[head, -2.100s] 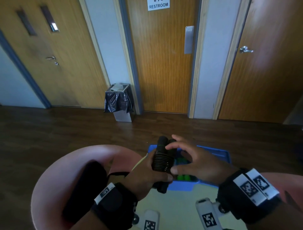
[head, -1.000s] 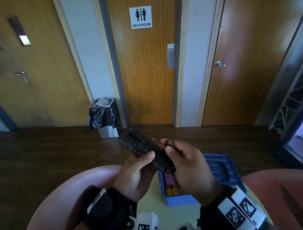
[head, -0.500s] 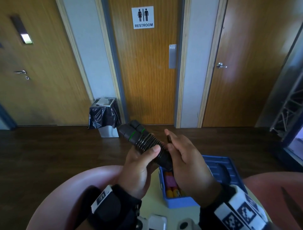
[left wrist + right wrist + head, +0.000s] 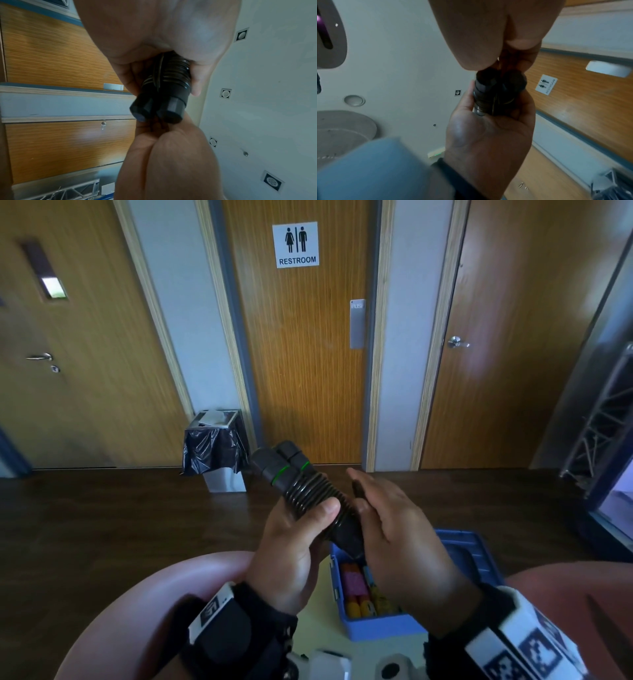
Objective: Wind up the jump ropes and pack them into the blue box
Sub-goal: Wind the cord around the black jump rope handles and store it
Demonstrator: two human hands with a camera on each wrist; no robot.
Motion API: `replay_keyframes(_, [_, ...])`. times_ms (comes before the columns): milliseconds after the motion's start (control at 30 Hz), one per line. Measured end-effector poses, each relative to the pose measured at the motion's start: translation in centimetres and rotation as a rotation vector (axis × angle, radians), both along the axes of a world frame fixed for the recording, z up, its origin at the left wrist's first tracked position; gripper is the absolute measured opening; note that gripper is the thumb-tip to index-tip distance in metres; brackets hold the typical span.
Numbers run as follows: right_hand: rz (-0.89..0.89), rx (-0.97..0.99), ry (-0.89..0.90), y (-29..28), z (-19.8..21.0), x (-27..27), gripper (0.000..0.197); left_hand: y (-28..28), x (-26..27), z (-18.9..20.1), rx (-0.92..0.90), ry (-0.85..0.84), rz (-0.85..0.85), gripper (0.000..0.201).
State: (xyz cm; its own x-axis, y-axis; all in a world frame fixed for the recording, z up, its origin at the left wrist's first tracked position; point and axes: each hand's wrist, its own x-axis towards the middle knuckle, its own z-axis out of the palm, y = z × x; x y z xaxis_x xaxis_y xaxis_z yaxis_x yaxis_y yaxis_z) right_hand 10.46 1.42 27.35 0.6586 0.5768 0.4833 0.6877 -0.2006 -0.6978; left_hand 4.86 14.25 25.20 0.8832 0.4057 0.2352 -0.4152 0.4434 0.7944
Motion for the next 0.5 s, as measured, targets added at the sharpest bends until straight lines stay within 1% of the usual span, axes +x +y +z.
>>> replay_keyframes(100, [-0.064, 0.033, -0.039, -0.18, -0.15, 0.05, 0.041, 0.07, 0.10, -0.19, -0.025, 0.038, 0.000, 0.033])
replay_keyframes(133, [-0.082, 0.069, 0.008, -0.30, -0.08, 0.02, 0.041, 0.07, 0.12, -0.25, -0.038, 0.044, 0.007, 0.035])
replay_keyframes(233, [-0.097, 0.204, 0.295, -0.34, 0.55, -0.03, 0.044, 0.14, 0.13, -0.29, -0.052, 0.021, 0.022, 0.034])
replay_keyframes(300, [-0.108, 0.320, 0.404, -0.12, 0.73, 0.18, 0.040, 0.33, 0.11, -0.18, -0.038, 0.009, 0.023, 0.033])
replay_keyframes(367, [-0.111, 0.370, 0.421, 0.22, 0.70, 0.05, 0.033, 0.57, 0.11, -0.05, -0.024, 0.003, 0.027, 0.033])
replay_keyframes(433, [-0.080, 0.382, 0.383, 0.36, 0.46, -0.34, 0.026, 0.62, 0.07, 0.12, -0.015, 0.005, 0.019, 0.032])
replay_keyframes(500, [-0.038, 0.367, 0.347, 0.20, 0.39, -0.59, 0.026, 0.51, -0.06, 0.28, -0.006, 0.021, -0.002, 0.033])
